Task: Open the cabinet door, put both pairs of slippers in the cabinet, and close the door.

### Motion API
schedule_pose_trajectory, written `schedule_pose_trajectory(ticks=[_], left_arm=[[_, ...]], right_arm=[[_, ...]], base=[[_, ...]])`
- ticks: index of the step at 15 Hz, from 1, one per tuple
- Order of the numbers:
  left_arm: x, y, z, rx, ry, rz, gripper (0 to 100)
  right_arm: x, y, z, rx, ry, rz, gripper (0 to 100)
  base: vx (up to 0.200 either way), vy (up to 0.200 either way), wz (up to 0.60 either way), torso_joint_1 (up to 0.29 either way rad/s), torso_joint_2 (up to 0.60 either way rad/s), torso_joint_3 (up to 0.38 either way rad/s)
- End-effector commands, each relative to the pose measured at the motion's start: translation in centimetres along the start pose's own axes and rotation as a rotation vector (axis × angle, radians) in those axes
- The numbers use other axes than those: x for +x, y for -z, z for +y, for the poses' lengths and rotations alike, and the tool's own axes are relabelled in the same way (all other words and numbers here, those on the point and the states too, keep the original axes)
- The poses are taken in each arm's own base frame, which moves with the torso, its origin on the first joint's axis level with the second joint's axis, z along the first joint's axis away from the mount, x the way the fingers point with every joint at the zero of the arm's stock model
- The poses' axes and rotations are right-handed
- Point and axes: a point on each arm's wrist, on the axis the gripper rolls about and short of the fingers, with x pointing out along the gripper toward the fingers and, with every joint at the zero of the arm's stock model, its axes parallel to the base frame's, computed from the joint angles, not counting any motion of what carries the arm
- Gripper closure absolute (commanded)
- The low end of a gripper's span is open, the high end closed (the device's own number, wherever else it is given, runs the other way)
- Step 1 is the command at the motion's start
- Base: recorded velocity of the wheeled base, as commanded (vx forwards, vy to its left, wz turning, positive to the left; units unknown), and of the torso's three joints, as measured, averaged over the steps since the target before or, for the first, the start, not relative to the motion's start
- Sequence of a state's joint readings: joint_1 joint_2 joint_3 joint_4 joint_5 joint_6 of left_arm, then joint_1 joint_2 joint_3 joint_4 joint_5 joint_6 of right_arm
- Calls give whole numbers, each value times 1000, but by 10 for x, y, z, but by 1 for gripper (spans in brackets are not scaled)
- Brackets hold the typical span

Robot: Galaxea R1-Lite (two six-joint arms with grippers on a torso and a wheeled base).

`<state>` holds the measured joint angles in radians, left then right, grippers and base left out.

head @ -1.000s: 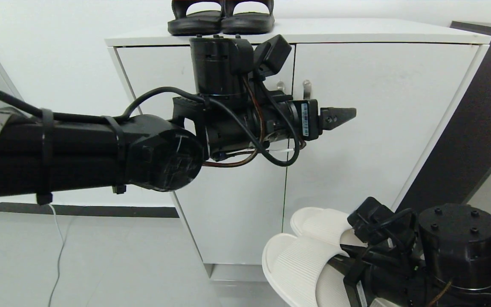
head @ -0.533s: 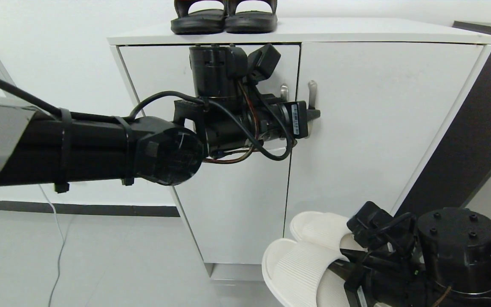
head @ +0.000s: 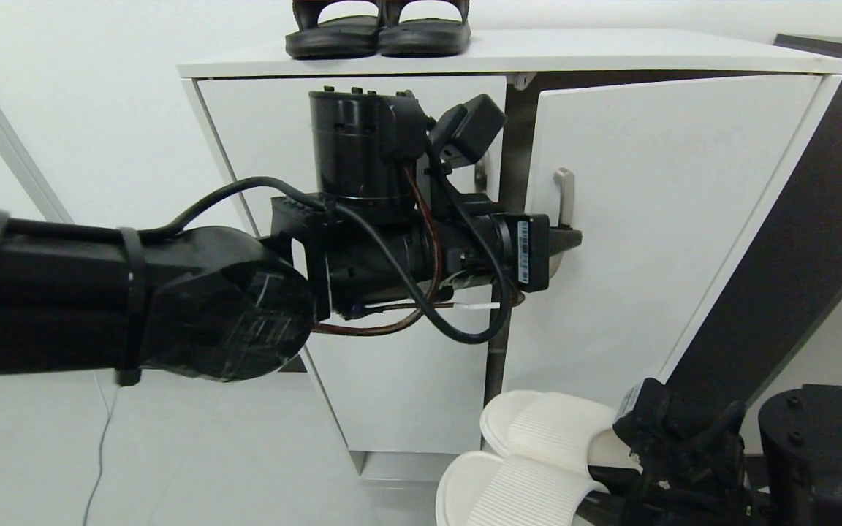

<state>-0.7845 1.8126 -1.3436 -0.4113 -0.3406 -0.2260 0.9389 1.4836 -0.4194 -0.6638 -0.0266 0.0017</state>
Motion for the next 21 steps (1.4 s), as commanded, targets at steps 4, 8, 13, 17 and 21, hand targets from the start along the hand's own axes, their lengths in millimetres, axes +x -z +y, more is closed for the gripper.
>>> schedule_pose_trajectory(ticks=[4,8,13,17,21], left_arm=[[-36,-9,-27,20,28,-30,100],[-63,-7,-21,12,-16,-30,100],[-36,-3,16,-13,-77,-31,100],[0,9,30,-20,-61,-81,100],[10,15,23,-31,-32,-74,100]], right_arm=[[-9,2,9,-16,-40,-10,100],[-8,5,11,-22,-42,6,100],[-7,7,16,-34,-60,14,100],[-4,11,16,-38,-60,36,100],[2,20,16,-90,-39,79,100]], base=[[0,0,0,0,0,0],[0,0,0,0,0,0],[0,0,0,0,0,0],[0,0,0,0,0,0],[-150,0,0,2,1,-1]])
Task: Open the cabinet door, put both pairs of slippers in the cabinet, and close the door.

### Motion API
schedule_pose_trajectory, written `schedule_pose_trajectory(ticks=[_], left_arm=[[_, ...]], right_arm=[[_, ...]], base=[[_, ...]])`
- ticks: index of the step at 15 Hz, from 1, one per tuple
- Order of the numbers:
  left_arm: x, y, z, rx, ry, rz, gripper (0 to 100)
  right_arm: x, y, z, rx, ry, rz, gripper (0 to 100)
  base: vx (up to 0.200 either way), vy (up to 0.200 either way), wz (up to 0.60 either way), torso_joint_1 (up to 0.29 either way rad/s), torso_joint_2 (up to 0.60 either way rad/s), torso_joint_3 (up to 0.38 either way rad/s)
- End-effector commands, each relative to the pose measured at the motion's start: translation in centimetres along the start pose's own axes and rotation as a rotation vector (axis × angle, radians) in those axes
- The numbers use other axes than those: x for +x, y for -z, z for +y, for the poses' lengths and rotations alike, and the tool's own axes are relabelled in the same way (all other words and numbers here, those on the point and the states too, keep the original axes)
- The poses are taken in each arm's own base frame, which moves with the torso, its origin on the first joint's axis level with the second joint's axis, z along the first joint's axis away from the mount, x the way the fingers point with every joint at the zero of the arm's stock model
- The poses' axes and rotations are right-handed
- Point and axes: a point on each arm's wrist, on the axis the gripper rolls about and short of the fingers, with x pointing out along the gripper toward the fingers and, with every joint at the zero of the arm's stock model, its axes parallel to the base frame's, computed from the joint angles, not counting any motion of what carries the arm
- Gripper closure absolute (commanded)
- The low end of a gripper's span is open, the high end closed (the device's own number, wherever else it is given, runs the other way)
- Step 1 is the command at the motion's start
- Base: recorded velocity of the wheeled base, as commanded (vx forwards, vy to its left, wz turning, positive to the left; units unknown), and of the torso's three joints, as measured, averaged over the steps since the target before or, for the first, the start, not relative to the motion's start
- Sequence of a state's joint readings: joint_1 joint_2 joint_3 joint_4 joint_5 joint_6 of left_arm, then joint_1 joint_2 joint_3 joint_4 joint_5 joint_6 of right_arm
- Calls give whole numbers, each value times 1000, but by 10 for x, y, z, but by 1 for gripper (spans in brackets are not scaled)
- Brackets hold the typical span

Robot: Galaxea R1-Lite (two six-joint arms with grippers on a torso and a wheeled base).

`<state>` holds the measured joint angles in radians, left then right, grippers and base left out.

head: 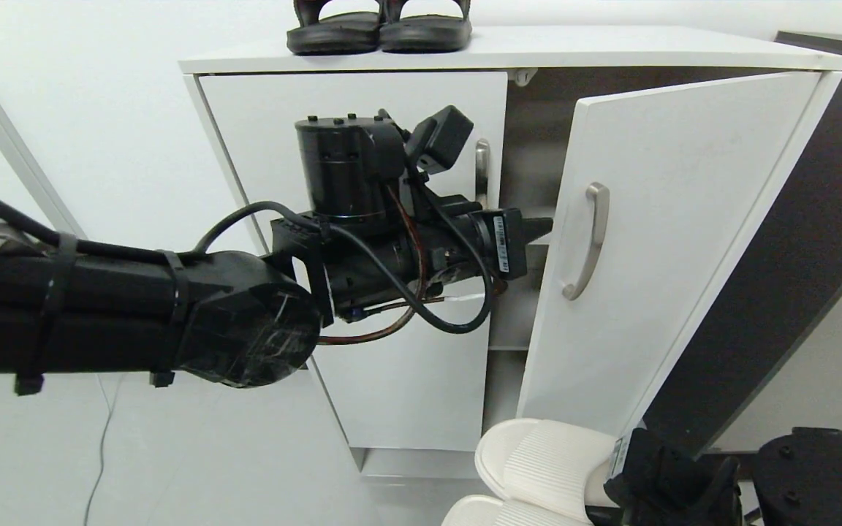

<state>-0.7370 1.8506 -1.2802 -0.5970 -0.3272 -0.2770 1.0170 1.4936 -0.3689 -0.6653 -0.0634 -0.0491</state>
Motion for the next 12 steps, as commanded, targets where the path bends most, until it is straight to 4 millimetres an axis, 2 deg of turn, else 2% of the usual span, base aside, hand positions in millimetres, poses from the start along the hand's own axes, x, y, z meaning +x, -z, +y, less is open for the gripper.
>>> schedule_pose_trajectory(ticks=[1,5,6,8,11,12], left_arm=[[7,9,-7,-6,22,20,100],[7,31,-60,-4,125,27,100],[7,31,-67,-1,142,24,100],[5,28,-68,2,140,6,100],[-2,17,-53,7,71,-32,100],[-11,6,-44,9,12,-65,100]], right_arm=[[3,4,2,-7,-11,25,100],[1,6,8,-17,-41,25,100],[1,7,9,-19,-45,27,100],[0,7,9,-19,-45,28,100],[3,8,9,-13,-45,36,100],[6,8,8,-7,-34,37,100]], base=[[-200,0,0,7,2,-7],[-200,0,0,2,1,4],[-200,0,0,2,-2,2],[-200,0,0,5,0,7],[0,0,0,0,0,0],[0,0,0,0,0,0]])
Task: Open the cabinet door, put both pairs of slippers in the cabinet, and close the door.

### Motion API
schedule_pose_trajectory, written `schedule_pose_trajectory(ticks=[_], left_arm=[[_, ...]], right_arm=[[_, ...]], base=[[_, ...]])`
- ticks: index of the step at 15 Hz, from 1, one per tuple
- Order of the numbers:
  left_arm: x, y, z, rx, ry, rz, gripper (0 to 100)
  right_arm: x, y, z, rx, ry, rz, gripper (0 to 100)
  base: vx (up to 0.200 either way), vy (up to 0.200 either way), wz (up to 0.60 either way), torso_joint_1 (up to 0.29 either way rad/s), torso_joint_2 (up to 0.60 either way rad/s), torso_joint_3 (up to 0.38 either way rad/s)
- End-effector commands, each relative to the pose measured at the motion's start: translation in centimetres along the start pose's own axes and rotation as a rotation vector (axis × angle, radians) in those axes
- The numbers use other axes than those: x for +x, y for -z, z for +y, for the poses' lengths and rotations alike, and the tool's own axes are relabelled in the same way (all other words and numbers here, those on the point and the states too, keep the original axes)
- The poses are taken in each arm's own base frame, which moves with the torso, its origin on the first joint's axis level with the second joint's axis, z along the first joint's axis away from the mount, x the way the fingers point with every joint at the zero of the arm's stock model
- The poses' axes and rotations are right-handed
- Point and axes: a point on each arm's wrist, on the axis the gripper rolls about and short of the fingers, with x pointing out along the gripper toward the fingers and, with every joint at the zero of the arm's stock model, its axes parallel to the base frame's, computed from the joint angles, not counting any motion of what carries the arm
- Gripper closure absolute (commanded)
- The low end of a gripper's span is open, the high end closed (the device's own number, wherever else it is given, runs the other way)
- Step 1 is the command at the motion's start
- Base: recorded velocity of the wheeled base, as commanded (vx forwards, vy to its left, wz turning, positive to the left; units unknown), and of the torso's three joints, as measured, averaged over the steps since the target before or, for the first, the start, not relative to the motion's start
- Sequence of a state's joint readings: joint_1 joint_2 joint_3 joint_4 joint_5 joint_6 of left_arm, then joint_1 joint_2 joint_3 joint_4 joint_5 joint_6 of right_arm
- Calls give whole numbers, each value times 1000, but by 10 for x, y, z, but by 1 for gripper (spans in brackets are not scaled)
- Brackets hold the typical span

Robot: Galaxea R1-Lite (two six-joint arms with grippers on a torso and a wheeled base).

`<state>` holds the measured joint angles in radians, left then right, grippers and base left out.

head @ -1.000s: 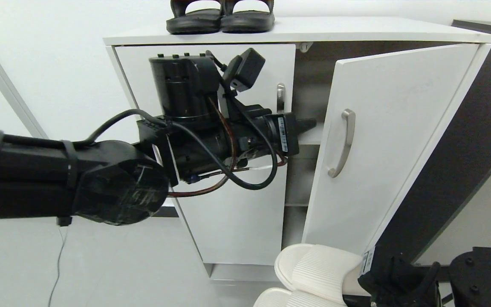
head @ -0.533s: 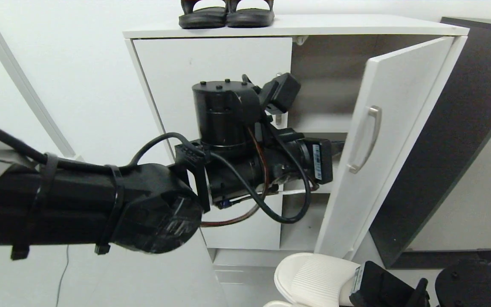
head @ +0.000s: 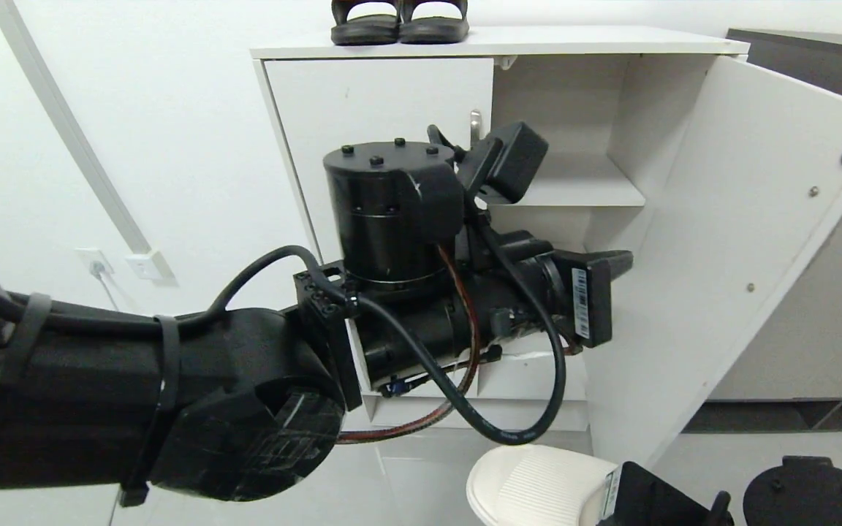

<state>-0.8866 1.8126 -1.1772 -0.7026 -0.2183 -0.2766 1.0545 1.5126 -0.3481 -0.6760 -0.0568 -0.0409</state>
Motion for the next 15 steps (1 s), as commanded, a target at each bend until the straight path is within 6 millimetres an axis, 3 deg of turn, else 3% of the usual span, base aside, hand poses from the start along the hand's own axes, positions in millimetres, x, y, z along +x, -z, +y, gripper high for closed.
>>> schedule_pose_trajectory(ticks=[1,5,6,7,8,10,12,13,14,15], left_arm=[[-14,-17,8,6,-59,-47,100],[-100,-62,11,20,-273,-104,100],[-114,-66,12,20,-307,-102,100],[-151,-73,20,20,-419,-103,100],[-172,-76,23,26,-485,-121,100],[-209,-80,18,82,-581,-174,100],[-258,-78,-6,186,-753,-215,100],[-266,-76,-11,189,-783,-216,100],[-289,-61,-26,178,-911,-223,100],[-301,-43,-29,167,-1015,-206,100]], right_arm=[[6,0,-3,9,19,2,100],[40,-20,-43,150,410,-42,100],[47,-23,-47,166,465,-42,100],[65,-31,-57,204,602,-59,100],[75,-37,-63,236,681,-95,100],[88,-46,-76,292,791,-151,100],[99,-41,-105,339,969,-143,100],[100,-42,-110,358,986,-154,100],[104,-42,-120,385,1019,-165,100],[105,-39,-121,385,1023,-156,100]], base=[[0,0,0,0,0,0],[0,0,0,0,0,0],[0,0,0,0,0,0],[0,0,0,0,0,0],[0,0,0,0,0,0],[0,0,0,0,0,0],[0,0,0,0,0,0],[0,0,0,0,0,0],[0,0,0,0,0,0],[0,0,0,0,0,0]])
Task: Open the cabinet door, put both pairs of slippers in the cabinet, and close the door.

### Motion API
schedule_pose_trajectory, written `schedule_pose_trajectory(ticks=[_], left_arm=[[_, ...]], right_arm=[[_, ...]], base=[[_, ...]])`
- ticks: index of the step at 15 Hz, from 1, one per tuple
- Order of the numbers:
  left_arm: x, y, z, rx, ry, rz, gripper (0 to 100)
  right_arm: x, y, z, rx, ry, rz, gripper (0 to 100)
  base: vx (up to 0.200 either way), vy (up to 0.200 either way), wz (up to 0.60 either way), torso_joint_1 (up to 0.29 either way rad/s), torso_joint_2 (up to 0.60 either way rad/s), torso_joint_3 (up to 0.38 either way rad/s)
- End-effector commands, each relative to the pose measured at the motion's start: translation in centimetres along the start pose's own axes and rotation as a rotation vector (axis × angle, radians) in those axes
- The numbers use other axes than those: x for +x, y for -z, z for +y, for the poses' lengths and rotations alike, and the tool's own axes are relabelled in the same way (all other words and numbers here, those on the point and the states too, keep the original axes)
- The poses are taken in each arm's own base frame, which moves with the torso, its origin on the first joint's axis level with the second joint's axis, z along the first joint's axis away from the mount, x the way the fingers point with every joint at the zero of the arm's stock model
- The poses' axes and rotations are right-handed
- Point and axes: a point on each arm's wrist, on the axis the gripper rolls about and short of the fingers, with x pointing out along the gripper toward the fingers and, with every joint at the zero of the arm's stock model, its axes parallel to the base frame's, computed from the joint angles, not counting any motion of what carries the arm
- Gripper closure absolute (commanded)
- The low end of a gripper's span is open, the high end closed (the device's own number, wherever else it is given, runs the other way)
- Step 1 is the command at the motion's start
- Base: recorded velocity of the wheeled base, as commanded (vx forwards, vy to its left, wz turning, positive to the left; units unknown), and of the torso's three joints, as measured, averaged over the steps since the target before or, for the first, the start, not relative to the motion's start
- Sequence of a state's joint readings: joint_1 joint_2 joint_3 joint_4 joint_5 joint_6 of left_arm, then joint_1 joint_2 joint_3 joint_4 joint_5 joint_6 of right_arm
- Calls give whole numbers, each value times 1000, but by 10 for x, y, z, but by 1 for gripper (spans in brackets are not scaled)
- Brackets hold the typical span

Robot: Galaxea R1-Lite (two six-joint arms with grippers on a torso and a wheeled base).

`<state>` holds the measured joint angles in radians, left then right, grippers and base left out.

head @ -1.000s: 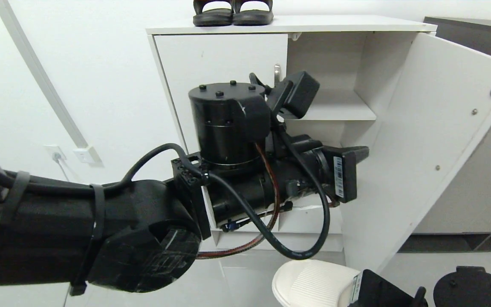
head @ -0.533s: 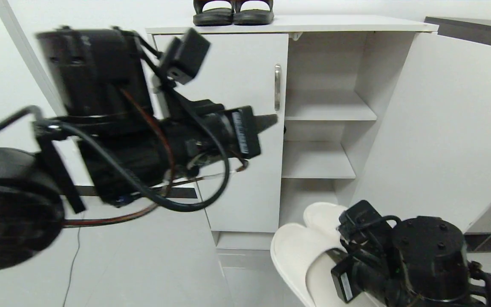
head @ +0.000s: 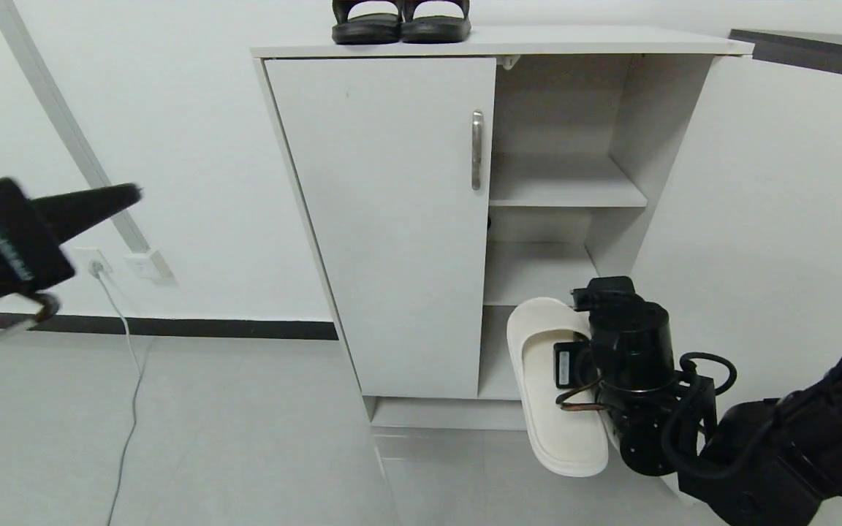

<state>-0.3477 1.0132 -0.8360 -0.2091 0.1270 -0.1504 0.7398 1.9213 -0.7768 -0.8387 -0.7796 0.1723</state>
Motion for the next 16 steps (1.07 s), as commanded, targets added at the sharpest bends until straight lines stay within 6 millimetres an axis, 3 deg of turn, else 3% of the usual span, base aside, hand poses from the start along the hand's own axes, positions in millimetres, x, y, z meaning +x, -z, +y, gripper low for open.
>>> schedule_pose_trajectory(ticks=[1,4,7,8,11,16], left_arm=[[-61,22,17,18,-191,-50,100],[-117,78,36,37,-480,-106,100],[-141,117,38,47,-536,-121,100],[-149,139,39,53,-589,-109,100],[-155,179,41,90,-561,-70,100],[-151,211,45,134,-447,41,100]], right_arm=[[11,10,1,-17,20,23,100],[12,14,3,-27,26,30,100],[12,16,4,-31,24,33,100],[11,16,5,-34,18,35,100],[10,18,8,-38,12,38,100],[8,20,7,-44,10,43,100]], base=[[0,0,0,0,0,0],[0,0,0,0,0,0],[0,0,0,0,0,0],[0,0,0,0,0,0],[0,0,0,0,0,0],[0,0,0,0,0,0]])
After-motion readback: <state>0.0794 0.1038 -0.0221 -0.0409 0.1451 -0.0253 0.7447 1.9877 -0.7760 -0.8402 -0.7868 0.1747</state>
